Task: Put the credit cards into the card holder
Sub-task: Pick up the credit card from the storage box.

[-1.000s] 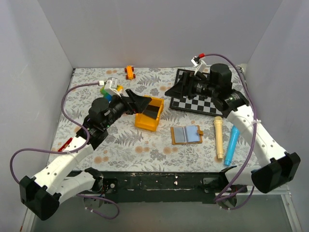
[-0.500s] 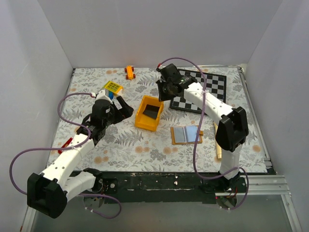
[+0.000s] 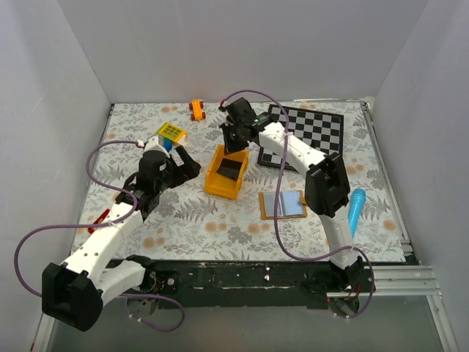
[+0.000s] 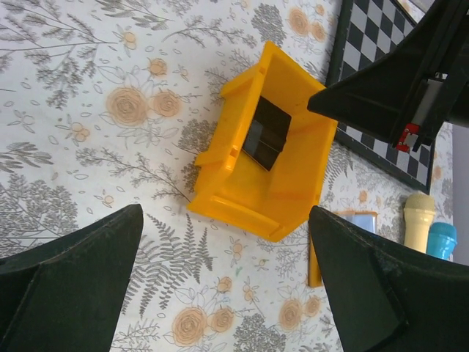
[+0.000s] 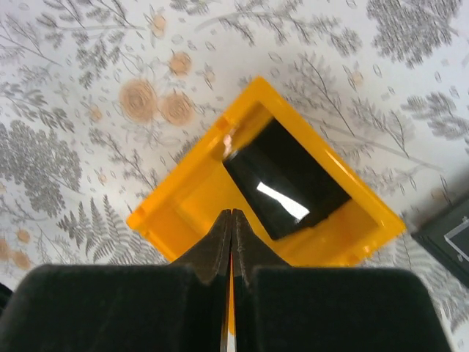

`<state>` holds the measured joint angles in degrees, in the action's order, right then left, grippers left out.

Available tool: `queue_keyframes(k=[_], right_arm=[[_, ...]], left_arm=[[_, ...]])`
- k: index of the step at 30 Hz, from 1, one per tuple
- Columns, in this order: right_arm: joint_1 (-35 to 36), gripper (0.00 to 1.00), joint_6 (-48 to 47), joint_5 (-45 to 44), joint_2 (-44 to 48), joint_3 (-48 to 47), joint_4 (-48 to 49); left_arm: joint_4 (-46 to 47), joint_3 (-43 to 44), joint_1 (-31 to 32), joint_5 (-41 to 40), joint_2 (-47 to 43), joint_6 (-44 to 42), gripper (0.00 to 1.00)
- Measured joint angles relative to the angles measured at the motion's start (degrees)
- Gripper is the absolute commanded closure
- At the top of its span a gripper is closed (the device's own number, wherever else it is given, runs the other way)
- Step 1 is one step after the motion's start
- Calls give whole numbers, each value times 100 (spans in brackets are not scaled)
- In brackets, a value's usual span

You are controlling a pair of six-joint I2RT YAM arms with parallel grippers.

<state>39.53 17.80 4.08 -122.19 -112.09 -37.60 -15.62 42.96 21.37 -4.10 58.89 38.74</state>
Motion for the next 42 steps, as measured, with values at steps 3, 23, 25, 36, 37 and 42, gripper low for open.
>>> queue_keyframes(k=[3, 23, 25, 36, 37, 42], right_arm=[[59, 99, 7, 37, -476, -612, -9], [127, 99, -4, -125, -1499, -1550, -269], [138, 1, -11, 2, -1506, -1550, -186], [175, 95, -494, 363, -1453, -761, 435], [175, 95, -614, 337, -1399, -568, 470], [186, 97, -1093, 229, -1156, -68, 396]], left_arm=[[-37, -33, -229, 79, -22, -13, 2], [-120, -245, -813, 542, -369, -39, 2], [-116, -251, -813, 577, -369, -39, 2], [-109, -256, -817, 662, -313, -44, 2], [-107, -262, -817, 667, -313, -48, 2], [-109, -275, -817, 673, -306, -66, 2]])
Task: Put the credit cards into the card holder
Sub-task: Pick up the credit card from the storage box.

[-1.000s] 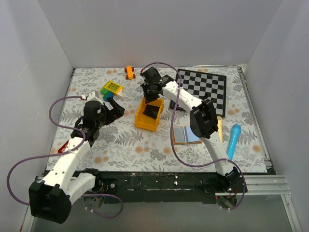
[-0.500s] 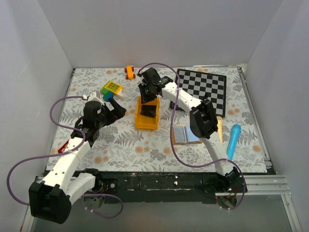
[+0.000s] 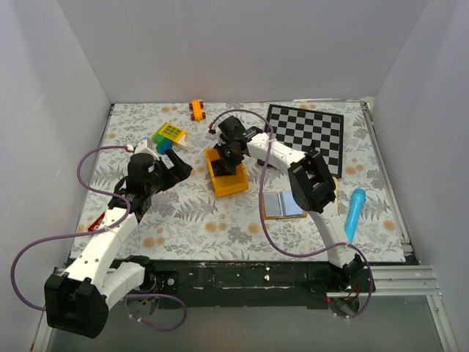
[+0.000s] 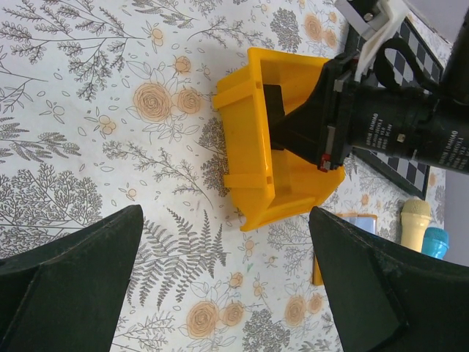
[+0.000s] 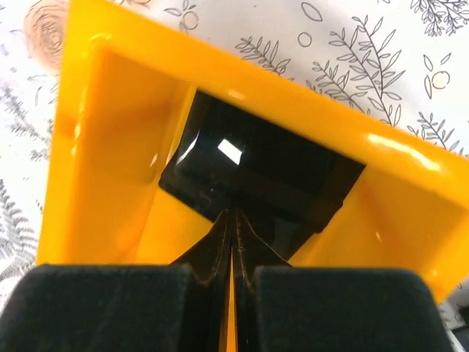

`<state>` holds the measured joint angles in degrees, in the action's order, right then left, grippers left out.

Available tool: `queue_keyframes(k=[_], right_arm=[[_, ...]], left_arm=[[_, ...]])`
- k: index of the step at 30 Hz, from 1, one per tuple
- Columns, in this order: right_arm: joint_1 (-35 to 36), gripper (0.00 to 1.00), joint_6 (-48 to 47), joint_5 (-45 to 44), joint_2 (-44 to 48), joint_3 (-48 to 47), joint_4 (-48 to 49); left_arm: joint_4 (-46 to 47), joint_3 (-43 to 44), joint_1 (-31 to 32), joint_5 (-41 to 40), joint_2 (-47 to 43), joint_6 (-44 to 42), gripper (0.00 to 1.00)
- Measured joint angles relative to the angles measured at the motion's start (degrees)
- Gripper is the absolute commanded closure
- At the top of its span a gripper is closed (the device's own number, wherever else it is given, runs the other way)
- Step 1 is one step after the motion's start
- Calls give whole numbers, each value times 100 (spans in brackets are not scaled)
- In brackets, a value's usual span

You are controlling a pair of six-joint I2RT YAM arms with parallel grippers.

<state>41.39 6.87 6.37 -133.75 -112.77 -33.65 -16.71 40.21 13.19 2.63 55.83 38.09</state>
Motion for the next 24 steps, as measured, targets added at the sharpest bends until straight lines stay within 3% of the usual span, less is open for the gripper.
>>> queue_keyframes(k=[10, 24], right_arm=[[2, 99, -153, 538, 789, 299, -92], [247, 99, -120, 1235, 837, 299, -437]], left_arm=[[0, -2, -13, 0, 0, 0, 2], [-2, -9, -35, 0, 0, 0, 2]])
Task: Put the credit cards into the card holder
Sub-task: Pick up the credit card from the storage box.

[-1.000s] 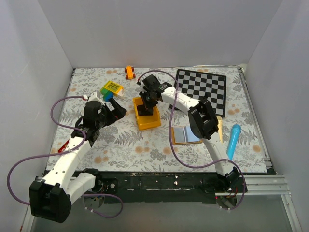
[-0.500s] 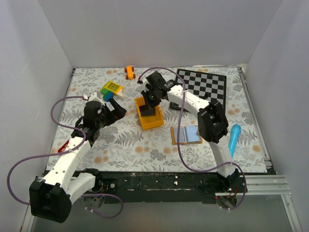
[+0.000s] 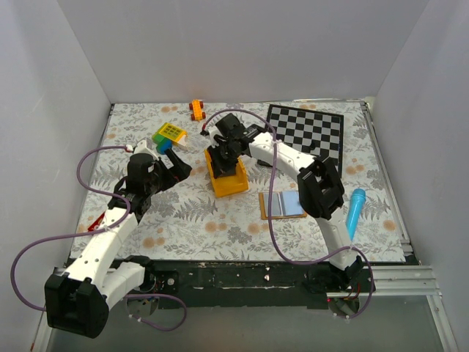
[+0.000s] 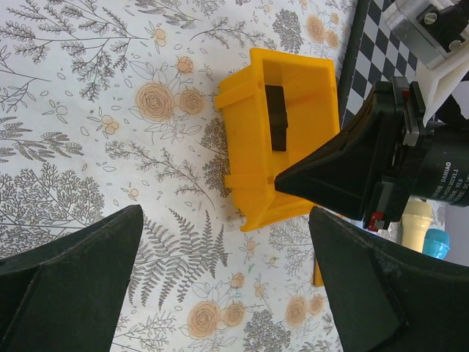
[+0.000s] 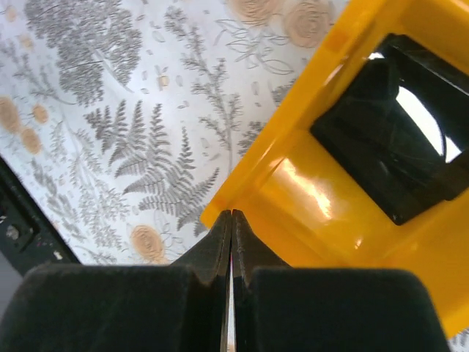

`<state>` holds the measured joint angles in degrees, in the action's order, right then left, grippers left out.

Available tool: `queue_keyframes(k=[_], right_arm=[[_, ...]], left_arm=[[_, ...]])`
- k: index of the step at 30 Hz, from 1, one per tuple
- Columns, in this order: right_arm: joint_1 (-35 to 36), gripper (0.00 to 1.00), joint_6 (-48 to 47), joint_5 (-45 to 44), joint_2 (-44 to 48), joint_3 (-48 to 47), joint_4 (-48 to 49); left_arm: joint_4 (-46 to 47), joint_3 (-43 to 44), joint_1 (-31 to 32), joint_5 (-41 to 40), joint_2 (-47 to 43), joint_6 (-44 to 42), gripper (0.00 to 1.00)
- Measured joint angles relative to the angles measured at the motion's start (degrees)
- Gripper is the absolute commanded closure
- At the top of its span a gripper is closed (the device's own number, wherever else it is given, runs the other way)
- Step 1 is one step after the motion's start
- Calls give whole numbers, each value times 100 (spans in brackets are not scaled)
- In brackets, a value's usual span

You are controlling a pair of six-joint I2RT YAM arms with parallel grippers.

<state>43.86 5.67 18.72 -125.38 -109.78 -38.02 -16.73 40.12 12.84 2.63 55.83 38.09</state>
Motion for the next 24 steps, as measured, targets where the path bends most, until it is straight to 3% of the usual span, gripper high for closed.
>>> queue_keyframes(k=[13, 24], right_arm=[[48, 99, 503, 901, -48, 2, 321], [48, 99, 308, -177, 216, 455, 105]], left_arm=[[-7, -35, -11, 0, -48, -2, 2], [-4, -35, -37, 2, -81, 0, 2]])
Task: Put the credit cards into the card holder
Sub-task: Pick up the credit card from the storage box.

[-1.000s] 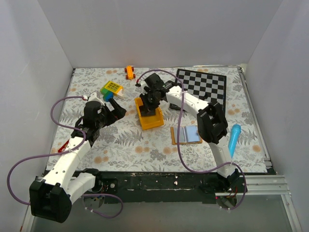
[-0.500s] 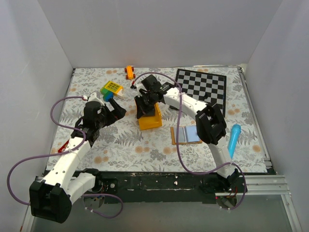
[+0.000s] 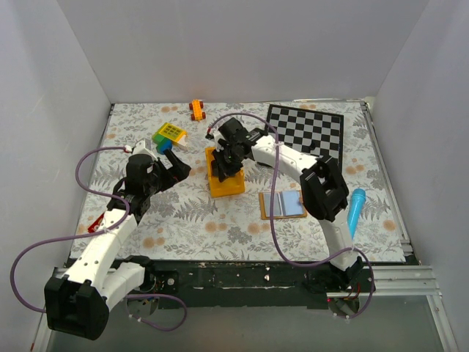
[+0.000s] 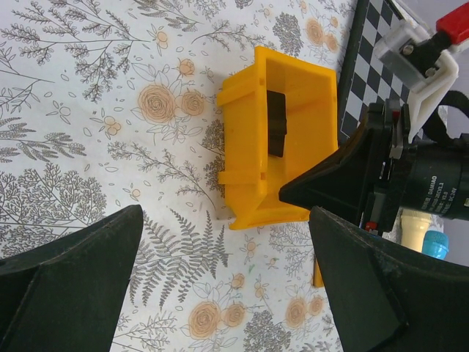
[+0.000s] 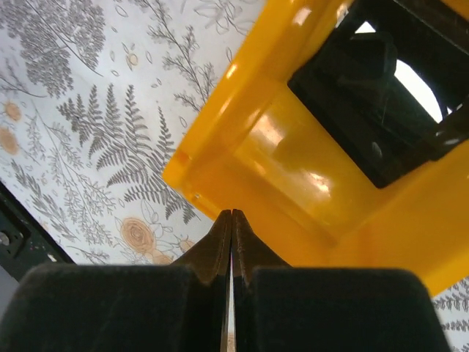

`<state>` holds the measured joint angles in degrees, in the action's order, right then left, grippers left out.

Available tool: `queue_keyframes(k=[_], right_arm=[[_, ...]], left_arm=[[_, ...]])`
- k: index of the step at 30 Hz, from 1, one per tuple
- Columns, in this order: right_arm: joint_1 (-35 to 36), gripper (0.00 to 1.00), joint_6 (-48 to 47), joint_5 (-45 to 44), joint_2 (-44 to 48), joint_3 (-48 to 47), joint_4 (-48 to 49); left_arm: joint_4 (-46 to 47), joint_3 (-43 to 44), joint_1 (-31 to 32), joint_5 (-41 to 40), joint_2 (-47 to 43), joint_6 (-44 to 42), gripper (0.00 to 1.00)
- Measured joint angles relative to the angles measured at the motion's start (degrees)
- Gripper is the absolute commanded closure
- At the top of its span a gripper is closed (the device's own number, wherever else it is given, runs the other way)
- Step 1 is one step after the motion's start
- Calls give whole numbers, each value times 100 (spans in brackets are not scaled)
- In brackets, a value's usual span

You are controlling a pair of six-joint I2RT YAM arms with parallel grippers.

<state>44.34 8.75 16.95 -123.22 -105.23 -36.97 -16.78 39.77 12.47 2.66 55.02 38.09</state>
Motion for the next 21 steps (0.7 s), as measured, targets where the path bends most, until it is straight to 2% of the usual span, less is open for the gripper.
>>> queue_keyframes(k=[4, 10, 21], right_arm=[[0, 99, 2, -177, 118, 304, -26], [4, 99, 28, -151, 72, 284, -17], [4, 99, 409, 623, -157, -76, 424]], left_arm=[[0, 0, -2, 0, 0, 0, 2], [0, 0, -2, 0, 0, 0, 2], [0, 0, -4, 31, 0, 0, 2]])
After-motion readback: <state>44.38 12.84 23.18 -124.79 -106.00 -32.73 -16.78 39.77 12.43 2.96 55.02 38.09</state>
